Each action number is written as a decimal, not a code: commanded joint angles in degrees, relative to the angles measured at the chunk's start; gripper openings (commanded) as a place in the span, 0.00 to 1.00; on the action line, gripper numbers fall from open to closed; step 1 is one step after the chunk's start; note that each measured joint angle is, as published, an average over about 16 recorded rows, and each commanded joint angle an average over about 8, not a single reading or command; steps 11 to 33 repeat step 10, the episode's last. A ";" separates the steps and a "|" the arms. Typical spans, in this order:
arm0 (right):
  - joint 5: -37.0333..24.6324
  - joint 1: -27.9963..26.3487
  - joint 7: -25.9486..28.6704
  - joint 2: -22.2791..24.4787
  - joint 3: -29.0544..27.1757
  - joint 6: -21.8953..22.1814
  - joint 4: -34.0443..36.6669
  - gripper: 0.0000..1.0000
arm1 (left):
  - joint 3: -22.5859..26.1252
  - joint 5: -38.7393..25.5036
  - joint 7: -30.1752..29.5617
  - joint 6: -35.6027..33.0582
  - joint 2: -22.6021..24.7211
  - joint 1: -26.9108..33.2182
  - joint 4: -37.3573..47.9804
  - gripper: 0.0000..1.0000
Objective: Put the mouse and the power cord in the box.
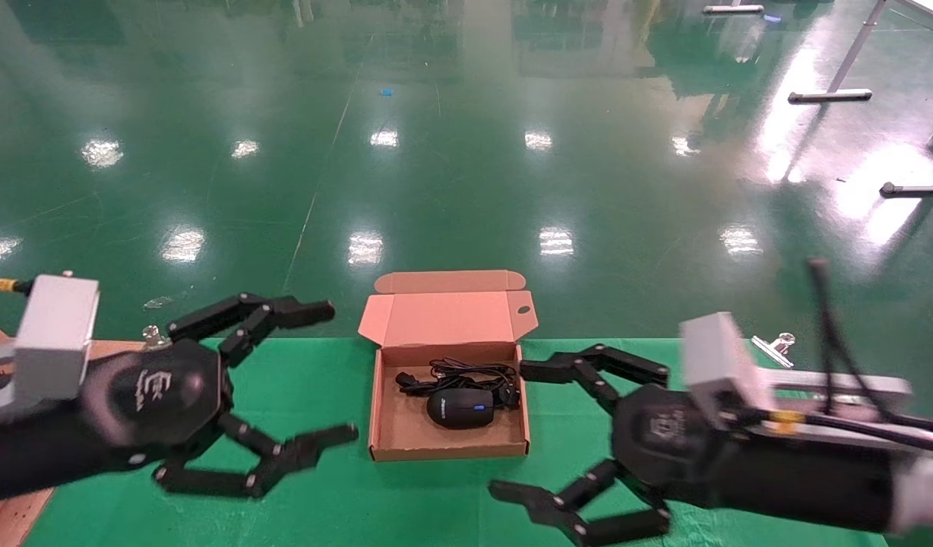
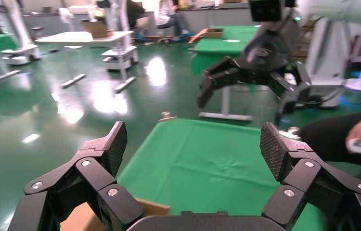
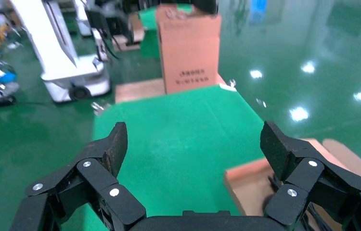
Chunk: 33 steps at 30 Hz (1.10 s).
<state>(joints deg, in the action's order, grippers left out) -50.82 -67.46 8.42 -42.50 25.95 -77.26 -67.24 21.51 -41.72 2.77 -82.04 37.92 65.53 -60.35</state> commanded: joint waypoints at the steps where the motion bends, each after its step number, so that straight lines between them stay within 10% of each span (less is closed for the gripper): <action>1: 1.75 1.15 0.45 1.46 -1.94 -1.65 -1.24 1.00 | -1.02 -0.03 -2.50 -0.68 -0.54 -0.73 -2.45 1.00; 10: 8.06 5.30 2.10 6.73 -8.93 -7.58 -5.70 1.00 | -4.72 -0.12 -11.63 -3.14 -2.49 -3.41 -11.38 1.00; 33: 8.06 5.30 2.10 6.73 -8.93 -7.58 -5.70 1.00 | -4.72 -0.12 -11.63 -3.14 -2.49 -3.41 -11.38 1.00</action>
